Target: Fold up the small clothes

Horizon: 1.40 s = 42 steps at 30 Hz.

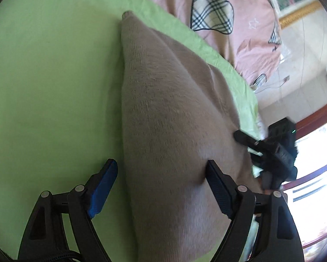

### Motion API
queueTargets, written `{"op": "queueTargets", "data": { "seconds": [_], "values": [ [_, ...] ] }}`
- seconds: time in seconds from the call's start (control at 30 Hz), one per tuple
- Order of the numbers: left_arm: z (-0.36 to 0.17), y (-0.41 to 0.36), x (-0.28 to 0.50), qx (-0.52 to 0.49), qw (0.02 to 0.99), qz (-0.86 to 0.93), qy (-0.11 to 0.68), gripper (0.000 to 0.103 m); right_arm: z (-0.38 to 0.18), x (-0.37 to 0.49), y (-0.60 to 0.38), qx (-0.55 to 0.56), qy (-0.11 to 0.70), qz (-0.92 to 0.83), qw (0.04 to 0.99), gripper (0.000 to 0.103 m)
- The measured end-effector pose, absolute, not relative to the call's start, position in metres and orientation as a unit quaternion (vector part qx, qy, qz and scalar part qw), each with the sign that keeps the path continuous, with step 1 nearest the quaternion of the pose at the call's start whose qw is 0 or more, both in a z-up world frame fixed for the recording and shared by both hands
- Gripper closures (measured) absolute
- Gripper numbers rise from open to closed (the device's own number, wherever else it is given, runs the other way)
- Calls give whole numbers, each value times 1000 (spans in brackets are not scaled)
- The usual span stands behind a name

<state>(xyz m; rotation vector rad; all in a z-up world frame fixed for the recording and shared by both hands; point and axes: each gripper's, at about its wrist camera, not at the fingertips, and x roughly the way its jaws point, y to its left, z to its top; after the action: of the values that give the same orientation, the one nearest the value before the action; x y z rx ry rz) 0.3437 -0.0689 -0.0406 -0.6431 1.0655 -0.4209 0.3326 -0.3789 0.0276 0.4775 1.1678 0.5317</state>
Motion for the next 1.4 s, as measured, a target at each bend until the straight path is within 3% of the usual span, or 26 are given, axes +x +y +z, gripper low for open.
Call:
{"op": "queueTargets", "data": {
  "seconds": [0.07, 0.13, 0.17, 0.2, 0.3, 0.4, 0.8, 1.0, 1.13, 1.23, 1.4],
  "values": [
    [-46, -68, 349, -315, 786, -203, 492, 20, 16, 337, -381, 244, 544, 250, 763, 26],
    [-48, -73, 357, -315, 787, -213, 485, 31, 13, 337, -380, 251, 539, 259, 761, 27],
    [-48, -74, 356, -311, 789, -213, 486, 37, 14, 336, -378, 246, 539, 261, 762, 32],
    [-46, -77, 356, -301, 796, -211, 481, 45, 12, 336, -372, 246, 546, 271, 753, 57],
    [-32, -77, 342, -281, 812, -211, 467, 55, 21, 327, -360, 222, 539, 260, 770, 62],
    [-12, -66, 320, -265, 824, -206, 456, 56, 36, 314, -350, 233, 520, 275, 775, 66],
    [48, 48, 208, -220, 877, -134, 406, 56, 50, 245, -226, 208, 495, 394, 746, 66],
    [14, 87, 175, -244, 860, -107, 434, 51, 20, 227, -186, 205, 522, 400, 725, 66],
    [-2, 98, 160, -261, 857, -103, 432, 46, 3, 219, -190, 216, 532, 379, 726, 59],
    [3, 99, 154, -253, 863, -98, 427, 43, 9, 218, -196, 215, 533, 360, 735, 52],
    [13, 109, 142, -252, 872, -85, 412, 42, 44, 214, -212, 195, 494, 321, 784, 50]
  ]
}}
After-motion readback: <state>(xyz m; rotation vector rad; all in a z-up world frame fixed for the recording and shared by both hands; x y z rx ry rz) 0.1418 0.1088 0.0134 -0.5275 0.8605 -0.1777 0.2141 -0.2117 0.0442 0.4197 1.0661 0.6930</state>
